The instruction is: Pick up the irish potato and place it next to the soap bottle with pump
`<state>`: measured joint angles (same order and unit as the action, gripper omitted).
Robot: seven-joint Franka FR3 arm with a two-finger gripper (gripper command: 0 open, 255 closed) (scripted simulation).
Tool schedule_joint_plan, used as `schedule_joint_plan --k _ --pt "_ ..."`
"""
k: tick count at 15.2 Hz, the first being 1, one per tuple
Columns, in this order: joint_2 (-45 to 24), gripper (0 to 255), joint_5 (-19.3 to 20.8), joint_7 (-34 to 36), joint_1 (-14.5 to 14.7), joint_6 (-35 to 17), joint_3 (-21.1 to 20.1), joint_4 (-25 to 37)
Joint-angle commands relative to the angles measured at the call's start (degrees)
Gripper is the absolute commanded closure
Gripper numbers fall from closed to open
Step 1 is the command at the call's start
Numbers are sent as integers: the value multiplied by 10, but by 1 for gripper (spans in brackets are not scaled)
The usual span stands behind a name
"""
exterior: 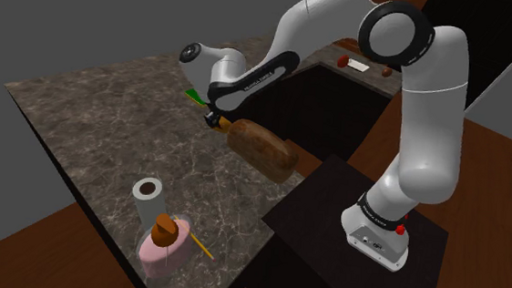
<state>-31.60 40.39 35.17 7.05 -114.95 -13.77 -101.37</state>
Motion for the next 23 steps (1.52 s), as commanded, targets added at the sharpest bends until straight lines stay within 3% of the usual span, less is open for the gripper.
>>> schedule_joint_plan --k 1,3,11,18,19,23 --pt "-46 0 17 8 12 8 10 44" --pt "-87 0 28 10 24 17 19 87" --pt "-111 0 46 20 12 -22 32 75" --pt "-111 0 46 19 12 -22 32 75" --pt "-111 255 46 19 12 -22 32 75" --pt "-111 255 46 19 12 -22 32 75"
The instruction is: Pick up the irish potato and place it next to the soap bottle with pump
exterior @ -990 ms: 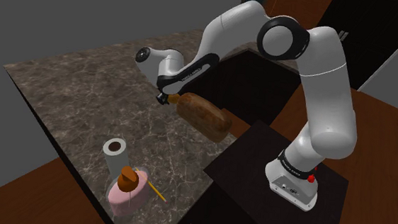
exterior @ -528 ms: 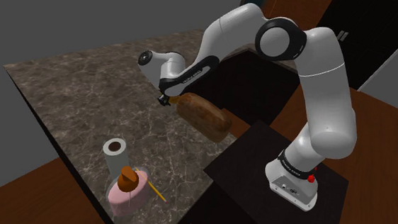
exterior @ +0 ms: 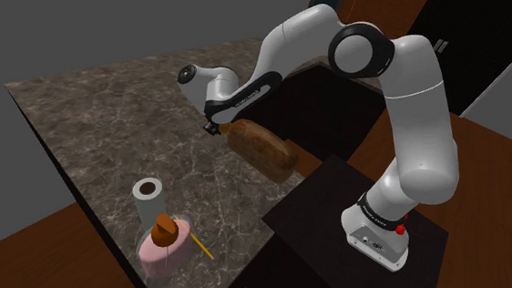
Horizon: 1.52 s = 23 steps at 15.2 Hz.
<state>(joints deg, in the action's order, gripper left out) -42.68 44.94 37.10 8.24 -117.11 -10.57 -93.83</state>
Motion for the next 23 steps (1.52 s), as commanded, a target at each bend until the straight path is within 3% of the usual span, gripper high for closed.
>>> schedule_joint_plan --k 1,23 --pt "-1 255 0 0 0 0 0 0" --pt "91 255 -35 -53 -9 67 -19 -9"
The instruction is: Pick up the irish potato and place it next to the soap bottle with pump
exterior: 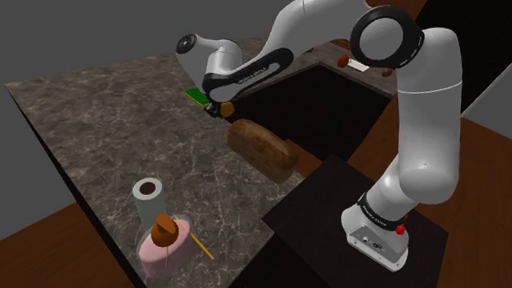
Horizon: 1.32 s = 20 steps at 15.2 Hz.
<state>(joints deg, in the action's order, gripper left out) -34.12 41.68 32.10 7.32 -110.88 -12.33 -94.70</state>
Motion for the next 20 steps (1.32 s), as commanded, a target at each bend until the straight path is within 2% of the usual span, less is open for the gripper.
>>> schedule_joint_plan --k 1,20 --pt "10 255 -4 -6 -1 9 -2 0" --pt "79 255 -36 -68 -3 97 -15 40"
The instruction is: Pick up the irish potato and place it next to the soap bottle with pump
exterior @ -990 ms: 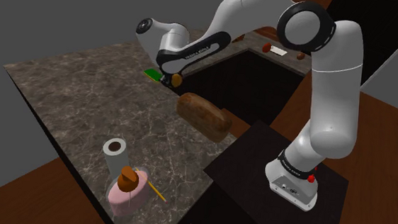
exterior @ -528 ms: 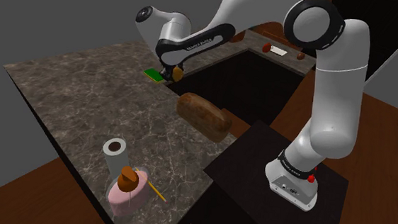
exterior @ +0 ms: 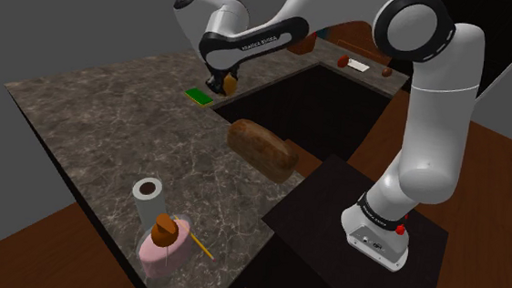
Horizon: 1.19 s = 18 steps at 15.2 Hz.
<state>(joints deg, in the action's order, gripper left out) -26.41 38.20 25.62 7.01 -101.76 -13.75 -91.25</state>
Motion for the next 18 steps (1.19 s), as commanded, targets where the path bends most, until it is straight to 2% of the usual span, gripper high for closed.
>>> schedule_joint_plan --k 1,14,18 --pt "4 255 -3 -7 1 11 -1 9" --pt "29 255 -15 -50 5 80 -5 66" --pt "82 255 -31 -8 21 80 -23 -8"
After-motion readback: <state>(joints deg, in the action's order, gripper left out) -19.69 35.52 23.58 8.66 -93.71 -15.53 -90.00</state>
